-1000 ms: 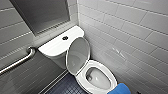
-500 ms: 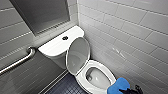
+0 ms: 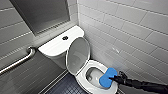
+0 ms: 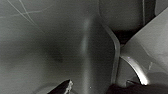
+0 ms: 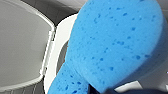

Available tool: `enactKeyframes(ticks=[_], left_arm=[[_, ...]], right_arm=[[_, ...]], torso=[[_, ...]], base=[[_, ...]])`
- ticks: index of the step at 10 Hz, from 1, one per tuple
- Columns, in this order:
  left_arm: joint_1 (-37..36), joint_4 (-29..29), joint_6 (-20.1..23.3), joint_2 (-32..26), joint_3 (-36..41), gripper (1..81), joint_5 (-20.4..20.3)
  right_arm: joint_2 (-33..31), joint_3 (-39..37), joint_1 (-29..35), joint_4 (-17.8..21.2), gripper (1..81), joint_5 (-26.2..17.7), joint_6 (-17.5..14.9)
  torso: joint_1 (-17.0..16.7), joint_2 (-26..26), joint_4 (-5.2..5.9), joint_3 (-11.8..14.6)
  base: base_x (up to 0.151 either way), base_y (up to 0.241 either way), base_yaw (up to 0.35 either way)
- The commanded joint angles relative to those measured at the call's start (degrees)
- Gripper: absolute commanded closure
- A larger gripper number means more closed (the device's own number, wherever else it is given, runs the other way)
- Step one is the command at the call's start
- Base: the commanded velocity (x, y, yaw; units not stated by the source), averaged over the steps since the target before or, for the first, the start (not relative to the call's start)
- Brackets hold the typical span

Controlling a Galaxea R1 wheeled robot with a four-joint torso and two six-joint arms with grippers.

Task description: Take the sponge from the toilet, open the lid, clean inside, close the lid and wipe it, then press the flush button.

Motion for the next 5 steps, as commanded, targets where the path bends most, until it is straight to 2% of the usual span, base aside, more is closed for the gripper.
enactKeyframes(ticks=[1, 5], left_arm=[[1.0, -0.6, 0.1, -0.4, 0.9, 1.0, 4.9], [0.9, -0.7, 0.1, -0.5, 0.8, 1.0, 4.9]], right_arm=[[3.7, -4.8, 11.7, -0.9, 81.1, -9.5, -0.3], [13.4, -14.3, 15.2, -4.5, 81.1, -12.2, -0.2]], torso=[[0.0, 0.0, 0.00, 0.0], [0.0, 0.0, 0.00, 0.0]], base=[[0.000, 0.000, 0.000], [0.000, 0.000, 0.000]])
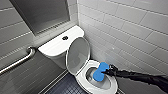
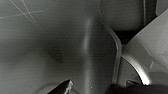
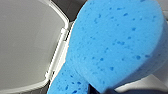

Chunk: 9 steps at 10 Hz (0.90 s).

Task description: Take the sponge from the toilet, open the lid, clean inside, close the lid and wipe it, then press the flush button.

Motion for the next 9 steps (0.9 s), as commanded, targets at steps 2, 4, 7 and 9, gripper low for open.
enactKeyframes(ticks=[2, 4, 7, 9], left_arm=[[1.0, -0.6, 0.1, -0.4, 0.8, 1.0, 4.9], [1.1, -0.7, -0.2, -1.2, 0.8, 1.0, 5.0], [1.4, -0.7, -0.2, -1.6, 1.0, 1.0, 4.9], [1.4, -0.6, -0.2, -1.5, 1.1, 1.0, 4.9]], right_arm=[[6.2, -9.4, 9.1, -2.0, 81.1, -2.5, 0.4], [11.8, -17.8, 9.7, -1.8, 81.1, -2.0, 0.5], [11.3, -17.2, 7.8, -1.1, 81.1, 1.0, 1.6], [5.0, -9.5, 4.4, -1.1, 81.1, 5.1, 4.5]], torso=[[0.0, 0.0, 0.00, 0.0], [0.0, 0.0, 0.00, 0.0], [0.0, 0.0, 0.00, 0.0], [0.0, 0.0, 0.00, 0.0]], base=[[0.000, 0.000, 0.000], [0.000, 0.000, 0.000], [0.000, 0.000, 0.000], [0.000, 0.000, 0.000]])
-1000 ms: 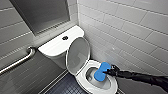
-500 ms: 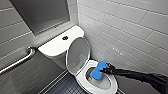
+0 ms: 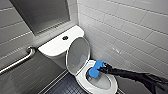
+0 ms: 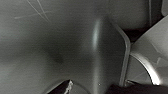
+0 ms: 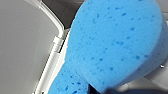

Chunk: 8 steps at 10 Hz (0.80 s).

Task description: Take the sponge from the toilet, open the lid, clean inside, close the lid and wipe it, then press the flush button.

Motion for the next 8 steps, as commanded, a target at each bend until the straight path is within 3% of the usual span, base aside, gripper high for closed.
enactKeyframes(ticks=[1, 8], left_arm=[[1.4, -0.5, 0.0, -0.1, 0.9, 1.0, 5.0], [1.6, -0.4, 0.1, 0.3, 1.3, 1.0, 5.1]], right_arm=[[-11.6, 12.4, 2.3, 0.4, 81.1, 4.3, 3.8], [-27.7, 27.0, -9.7, 0.4, 81.1, 14.9, 6.0]], torso=[[0.0, 0.0, 0.00, 0.0], [0.0, 0.0, 0.00, 0.0]], base=[[0.000, 0.000, 0.000], [0.000, 0.000, 0.000]])
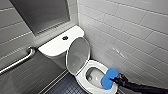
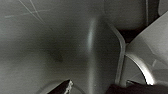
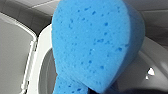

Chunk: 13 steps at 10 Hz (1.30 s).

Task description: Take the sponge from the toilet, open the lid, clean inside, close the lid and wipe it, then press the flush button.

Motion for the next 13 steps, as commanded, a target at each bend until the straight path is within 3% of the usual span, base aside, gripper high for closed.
enactKeyframes(ticks=[1, 7, 10, 13], left_arm=[[1.6, -0.3, 0.2, -0.1, 1.1, 1.0, 4.7], [1.7, 0.1, 0.6, 0.9, 1.1, 1.0, 4.6], [1.8, 0.2, 0.6, 1.1, 1.1, 1.0, 4.5], [1.8, 0.3, 0.6, 1.3, 1.0, 1.0, 4.5]], right_arm=[[-7.9, 7.6, 0.0, 0.3, 81.1, 3.5, 1.2], [-16.1, 18.3, -12.7, -0.3, 81.1, 13.1, 0.7], [-18.1, 23.3, -14.2, -3.5, 81.1, 11.3, 0.3], [-21.1, 27.6, -12.6, -9.6, 81.1, 4.0, 0.3]], torso=[[0.0, 0.0, 0.00, 0.0], [0.0, 0.0, 0.00, 0.0], [0.0, 0.0, 0.00, 0.0], [0.0, 0.0, 0.00, 0.0]], base=[[0.000, 0.000, 0.000], [0.000, 0.000, 0.000], [0.000, 0.000, 0.000], [0.000, 0.000, 0.000]])
